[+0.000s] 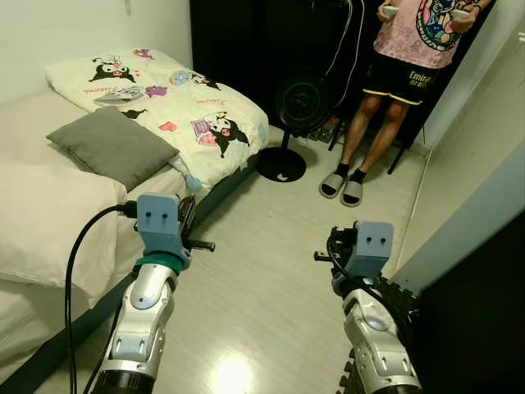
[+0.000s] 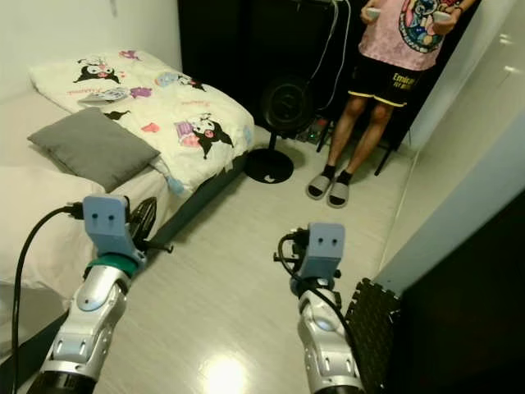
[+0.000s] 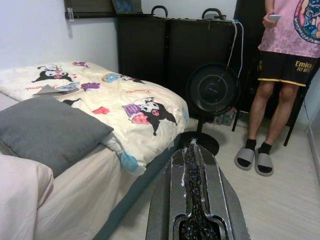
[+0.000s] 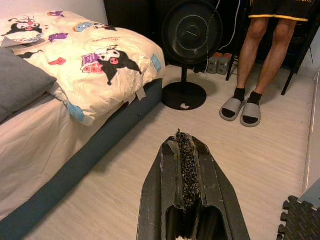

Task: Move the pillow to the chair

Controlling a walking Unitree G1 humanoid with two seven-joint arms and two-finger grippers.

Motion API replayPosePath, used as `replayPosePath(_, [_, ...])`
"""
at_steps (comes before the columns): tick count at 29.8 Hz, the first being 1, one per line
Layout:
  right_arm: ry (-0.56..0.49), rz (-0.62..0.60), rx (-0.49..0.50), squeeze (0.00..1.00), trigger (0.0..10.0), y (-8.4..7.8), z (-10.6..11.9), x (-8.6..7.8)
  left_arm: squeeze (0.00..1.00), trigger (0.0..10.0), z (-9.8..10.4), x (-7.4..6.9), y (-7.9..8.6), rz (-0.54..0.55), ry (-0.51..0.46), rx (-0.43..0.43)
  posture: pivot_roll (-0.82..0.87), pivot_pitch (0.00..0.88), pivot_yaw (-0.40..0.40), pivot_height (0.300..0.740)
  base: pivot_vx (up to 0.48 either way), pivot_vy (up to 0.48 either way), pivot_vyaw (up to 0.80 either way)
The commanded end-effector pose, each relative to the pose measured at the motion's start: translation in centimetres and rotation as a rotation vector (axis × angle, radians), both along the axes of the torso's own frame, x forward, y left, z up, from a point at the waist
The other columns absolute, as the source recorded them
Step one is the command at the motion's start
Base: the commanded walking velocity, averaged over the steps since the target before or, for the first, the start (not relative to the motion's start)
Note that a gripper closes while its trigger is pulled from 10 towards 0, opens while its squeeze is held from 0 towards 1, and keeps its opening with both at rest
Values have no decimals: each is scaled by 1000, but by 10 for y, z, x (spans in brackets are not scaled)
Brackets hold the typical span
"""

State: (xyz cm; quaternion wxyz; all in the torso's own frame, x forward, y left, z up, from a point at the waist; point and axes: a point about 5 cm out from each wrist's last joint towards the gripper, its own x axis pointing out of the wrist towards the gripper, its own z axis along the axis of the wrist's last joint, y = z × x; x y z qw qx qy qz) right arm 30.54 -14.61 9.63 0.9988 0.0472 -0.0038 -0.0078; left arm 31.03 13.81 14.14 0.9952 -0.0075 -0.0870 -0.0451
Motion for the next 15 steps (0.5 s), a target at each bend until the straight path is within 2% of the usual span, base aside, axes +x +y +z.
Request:
replayPosePath(1, [14, -10, -13, 0, 10000, -3, -2, -2, 0, 10000, -3, -2, 0, -4, 15, -12, 4, 0, 2, 740, 0, 0, 0])
replayPosePath(4, [16, -12, -16, 0, 10000, -3, -2, -2, 0, 10000, -3, -2, 0, -8, 14, -24, 4, 0, 2, 740, 0, 0, 0])
replayPosePath(15, [19, -8, -30, 0, 10000, -4, -2, -1, 0, 10000, -4, -2, 3, 11, 23, -34, 3, 0, 0, 740, 271, 0, 0])
